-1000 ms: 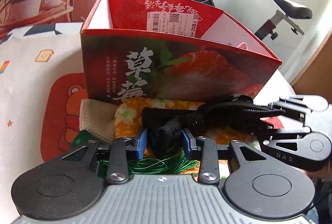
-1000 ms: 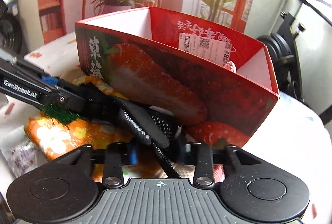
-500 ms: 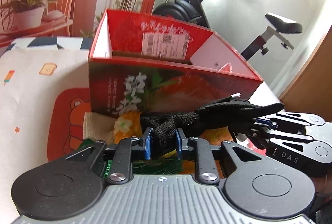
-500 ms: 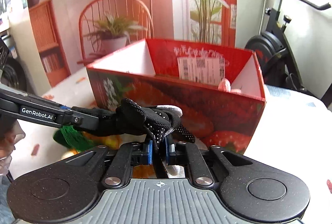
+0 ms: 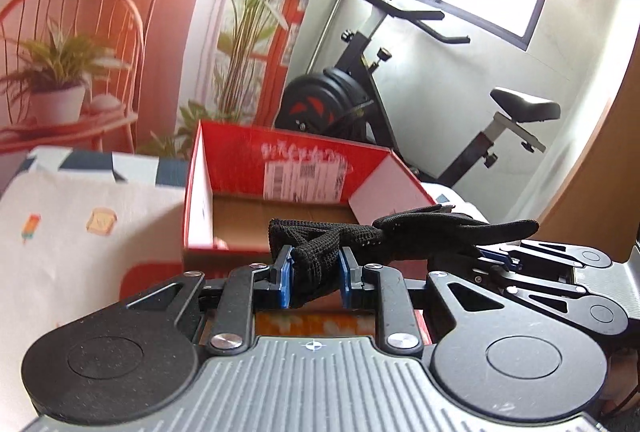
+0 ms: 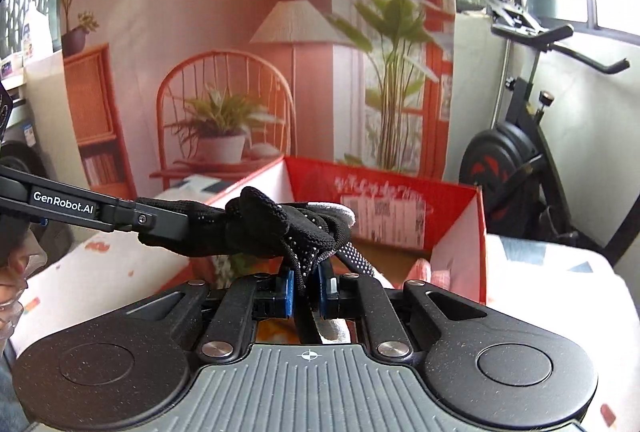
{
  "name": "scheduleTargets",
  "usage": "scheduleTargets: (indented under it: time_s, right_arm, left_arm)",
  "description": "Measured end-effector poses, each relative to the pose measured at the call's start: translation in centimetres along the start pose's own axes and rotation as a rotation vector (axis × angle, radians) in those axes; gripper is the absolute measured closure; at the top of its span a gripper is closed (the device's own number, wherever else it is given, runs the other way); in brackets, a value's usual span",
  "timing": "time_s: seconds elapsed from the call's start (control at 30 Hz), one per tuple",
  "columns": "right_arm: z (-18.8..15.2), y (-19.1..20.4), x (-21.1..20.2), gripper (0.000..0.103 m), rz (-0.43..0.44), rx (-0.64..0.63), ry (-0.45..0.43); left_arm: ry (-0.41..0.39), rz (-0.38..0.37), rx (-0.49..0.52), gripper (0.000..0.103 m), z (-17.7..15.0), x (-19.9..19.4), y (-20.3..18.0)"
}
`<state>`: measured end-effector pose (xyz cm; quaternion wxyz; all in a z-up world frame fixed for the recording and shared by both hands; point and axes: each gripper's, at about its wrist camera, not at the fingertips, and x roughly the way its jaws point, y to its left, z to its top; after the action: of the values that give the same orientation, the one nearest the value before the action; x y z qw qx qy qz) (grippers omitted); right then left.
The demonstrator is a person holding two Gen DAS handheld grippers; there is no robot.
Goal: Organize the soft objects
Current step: 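Lift the black gloves with the left tool into the red box and release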
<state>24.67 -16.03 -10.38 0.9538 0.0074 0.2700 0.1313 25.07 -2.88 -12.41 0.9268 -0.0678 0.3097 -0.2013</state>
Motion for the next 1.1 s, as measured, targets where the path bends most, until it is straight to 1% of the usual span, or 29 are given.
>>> scheduleTargets:
  time_s: [0.2, 0.33, 0.5, 0.63, 0.77, 0.97, 1.1]
  right_arm:
    - [2.8, -1.3, 2.5, 0.093, -0.016, -0.009, 0.002]
    - [4.5, -2.6, 5.2, 0.093, -0.022, -0.004, 0.022]
    - [5.7, -4.2, 9.3, 0.093, -0.027, -0.004, 0.088]
    - [5.5, -4.8, 12.2, 0.093, -0.04, 0.0, 0.136]
    - [4.5, -5.1, 14.0, 0.092, -0.048, 0.018, 0.167]
    - [3.2, -5.5, 15.1, 0.092, -0.067, 0.046, 0.193]
    - [2.6, -5.7, 15.2, 0.088, -0.076, 0.054, 0.201]
  left_arm:
    - [-0.014, 0.019, -0.002, 0.079, 3.5, 2.1, 0.1]
    - [0.015, 0.024, -0.027, 0.079, 5.2, 4.6, 0.9]
    - [0.074, 0.055, -0.054, 0.079, 6.4, 7.9, 1.9]
    - [0.115, 0.082, -0.042, 0.079, 6.5, 10.0, 2.5]
    - [0.148, 0.099, -0.022, 0.079, 6.2, 11.6, 2.8]
    - [0.171, 0.107, 0.0, 0.079, 5.7, 12.6, 2.5]
    - [0.174, 0.113, 0.011, 0.078, 5.4, 12.8, 2.3]
